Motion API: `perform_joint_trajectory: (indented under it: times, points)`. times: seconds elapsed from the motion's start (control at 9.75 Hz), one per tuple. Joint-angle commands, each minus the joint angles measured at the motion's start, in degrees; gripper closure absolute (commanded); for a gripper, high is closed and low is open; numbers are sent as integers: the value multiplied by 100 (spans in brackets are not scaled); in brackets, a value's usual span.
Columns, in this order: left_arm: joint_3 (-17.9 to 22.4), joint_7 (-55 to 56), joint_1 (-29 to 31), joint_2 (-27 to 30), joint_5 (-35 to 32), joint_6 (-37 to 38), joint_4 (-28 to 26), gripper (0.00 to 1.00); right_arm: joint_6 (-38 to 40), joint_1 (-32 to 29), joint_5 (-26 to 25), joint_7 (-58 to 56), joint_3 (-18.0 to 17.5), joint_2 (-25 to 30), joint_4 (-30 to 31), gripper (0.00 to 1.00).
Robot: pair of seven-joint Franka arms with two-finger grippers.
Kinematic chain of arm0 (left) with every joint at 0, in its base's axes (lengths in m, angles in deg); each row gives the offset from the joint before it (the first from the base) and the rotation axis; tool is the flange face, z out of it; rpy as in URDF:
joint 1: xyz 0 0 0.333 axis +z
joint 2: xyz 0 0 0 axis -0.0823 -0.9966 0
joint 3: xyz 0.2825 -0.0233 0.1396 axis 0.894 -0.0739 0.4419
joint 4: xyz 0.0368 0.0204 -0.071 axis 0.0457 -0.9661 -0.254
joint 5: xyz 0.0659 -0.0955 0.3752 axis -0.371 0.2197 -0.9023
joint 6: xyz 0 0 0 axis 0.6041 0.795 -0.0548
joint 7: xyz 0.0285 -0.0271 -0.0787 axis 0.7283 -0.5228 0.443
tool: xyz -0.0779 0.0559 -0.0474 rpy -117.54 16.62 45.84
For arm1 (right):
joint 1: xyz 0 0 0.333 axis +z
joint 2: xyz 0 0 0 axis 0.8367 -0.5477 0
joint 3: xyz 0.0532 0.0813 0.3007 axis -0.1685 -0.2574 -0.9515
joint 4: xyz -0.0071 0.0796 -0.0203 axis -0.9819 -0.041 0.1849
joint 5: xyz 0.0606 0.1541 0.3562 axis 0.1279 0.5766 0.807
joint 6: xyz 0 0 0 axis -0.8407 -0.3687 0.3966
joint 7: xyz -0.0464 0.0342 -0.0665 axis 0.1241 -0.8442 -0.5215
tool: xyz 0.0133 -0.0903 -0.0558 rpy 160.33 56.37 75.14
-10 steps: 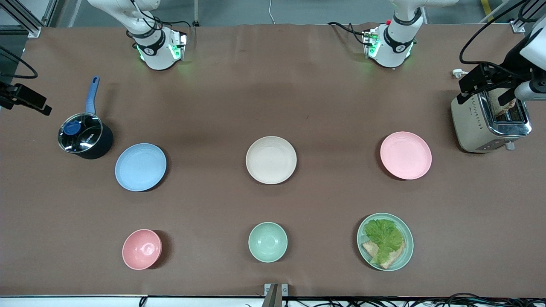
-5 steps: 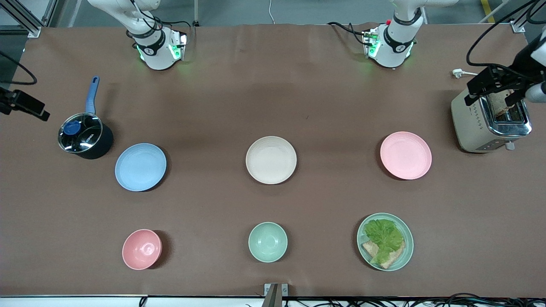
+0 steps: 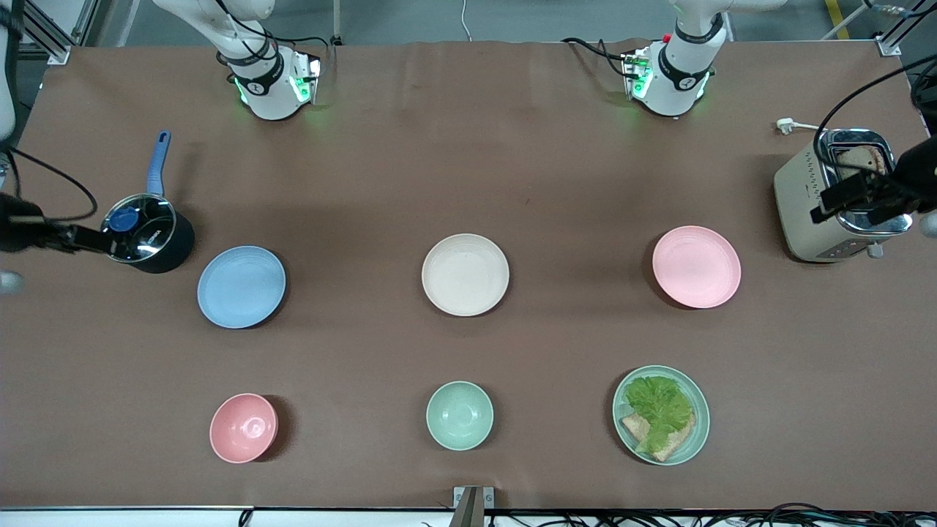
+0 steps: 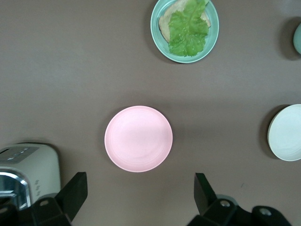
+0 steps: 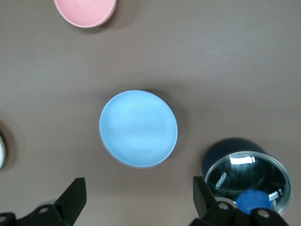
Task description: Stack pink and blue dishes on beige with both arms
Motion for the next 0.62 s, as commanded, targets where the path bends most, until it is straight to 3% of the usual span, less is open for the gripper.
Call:
perform_joint_trajectory:
  times: [0.0,0.1,0.21,0.51]
  points:
    - [25,-476,-7,15,121,-1549,-1453,0,-1008,-189,274,-754,16,-203,868,0]
    - [25,-705,-25,-169,112,-2750,-2069,0,-1291,-181,370,-948,43,-440,1036,0]
    - [25,-777,-16,-423,112,-3241,-2310,0,-1590,-233,597,-1350,52,-721,1203,0]
    - [16,-1155,228,-1223,121,-3342,-2330,5,-2723,-242,1179,-2171,61,-1137,1958,4]
